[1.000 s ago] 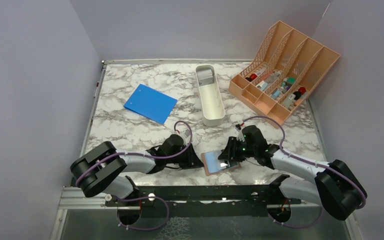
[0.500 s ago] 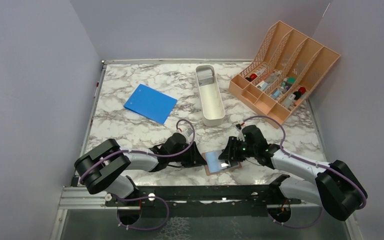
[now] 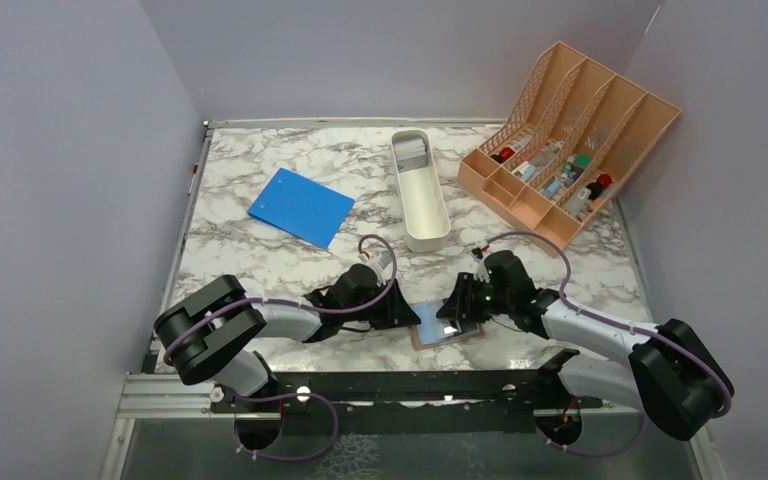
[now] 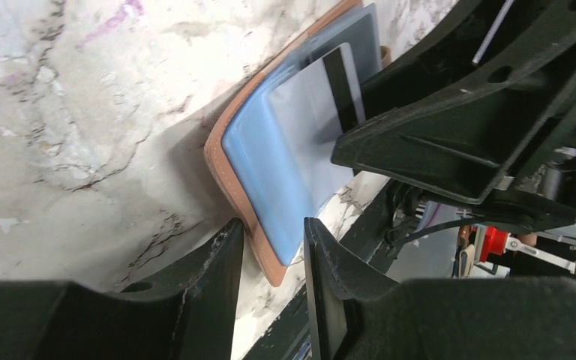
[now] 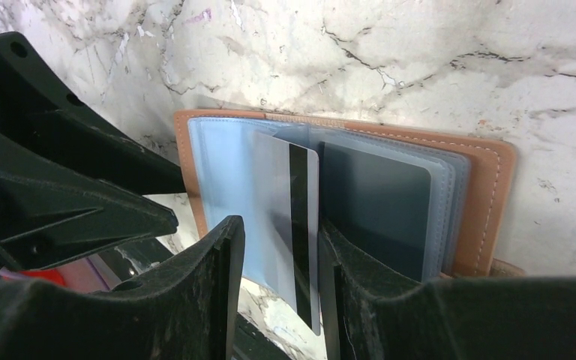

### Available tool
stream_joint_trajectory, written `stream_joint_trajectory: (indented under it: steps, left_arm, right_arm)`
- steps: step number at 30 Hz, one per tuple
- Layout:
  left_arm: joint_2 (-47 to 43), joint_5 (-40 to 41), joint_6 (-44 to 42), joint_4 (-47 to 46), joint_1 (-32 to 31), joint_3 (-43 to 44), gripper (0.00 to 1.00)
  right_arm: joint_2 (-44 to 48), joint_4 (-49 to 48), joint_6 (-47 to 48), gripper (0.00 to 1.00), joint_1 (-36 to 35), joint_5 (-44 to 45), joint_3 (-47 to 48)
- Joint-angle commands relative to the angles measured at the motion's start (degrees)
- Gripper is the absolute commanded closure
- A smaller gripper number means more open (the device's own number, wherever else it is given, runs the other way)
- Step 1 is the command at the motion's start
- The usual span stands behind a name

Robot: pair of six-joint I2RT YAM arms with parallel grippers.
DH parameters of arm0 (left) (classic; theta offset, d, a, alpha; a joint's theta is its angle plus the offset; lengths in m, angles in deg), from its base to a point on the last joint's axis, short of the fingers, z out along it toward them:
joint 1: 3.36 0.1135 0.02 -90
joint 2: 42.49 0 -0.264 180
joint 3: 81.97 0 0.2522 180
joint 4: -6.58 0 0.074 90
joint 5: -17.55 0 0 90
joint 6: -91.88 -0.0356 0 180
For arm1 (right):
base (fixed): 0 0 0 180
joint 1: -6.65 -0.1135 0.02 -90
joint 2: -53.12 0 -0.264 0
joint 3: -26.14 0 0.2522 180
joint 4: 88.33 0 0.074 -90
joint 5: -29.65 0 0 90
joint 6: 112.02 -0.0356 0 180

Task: Put the credit cards into the card holder
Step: Insert the credit card into the card holder.

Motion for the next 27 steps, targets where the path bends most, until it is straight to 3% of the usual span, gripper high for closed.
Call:
stream_joint_trajectory:
  steps: [1, 5, 18, 24, 27]
  left_arm:
    - [-1.65, 0.54, -0.76, -6.65, -1.12, 0.29, 0.63]
    - [-1.87, 0.53, -0.77, -7.93, -1.55, 0.05, 0.65]
    - [-0.73, 0.79, -0.35, -10.63, -2.55, -0.44, 0.88]
    - [0.53, 1.52, 0.31, -10.65, -2.59, -1.08, 1.0]
    - [0.69, 2.19, 0.36, -10.63, -2.55, -1.44, 1.0]
  right_arm:
    - [-0.87, 0.6, 0.51, 0.55, 0.03, 0.81, -1.92]
    - [-0.4, 0.36, 0.23, 0.55, 0.04, 0.64, -2.23]
    - [0.1, 0.53, 0.06, 0.55, 0.03, 0.5, -2.24]
    - [1.68, 5.07, 1.44, 0.53, 0.03, 3.55, -0.47]
    - [3.11, 7.71, 2.32, 0.5, 0.03, 5.39, 0.71]
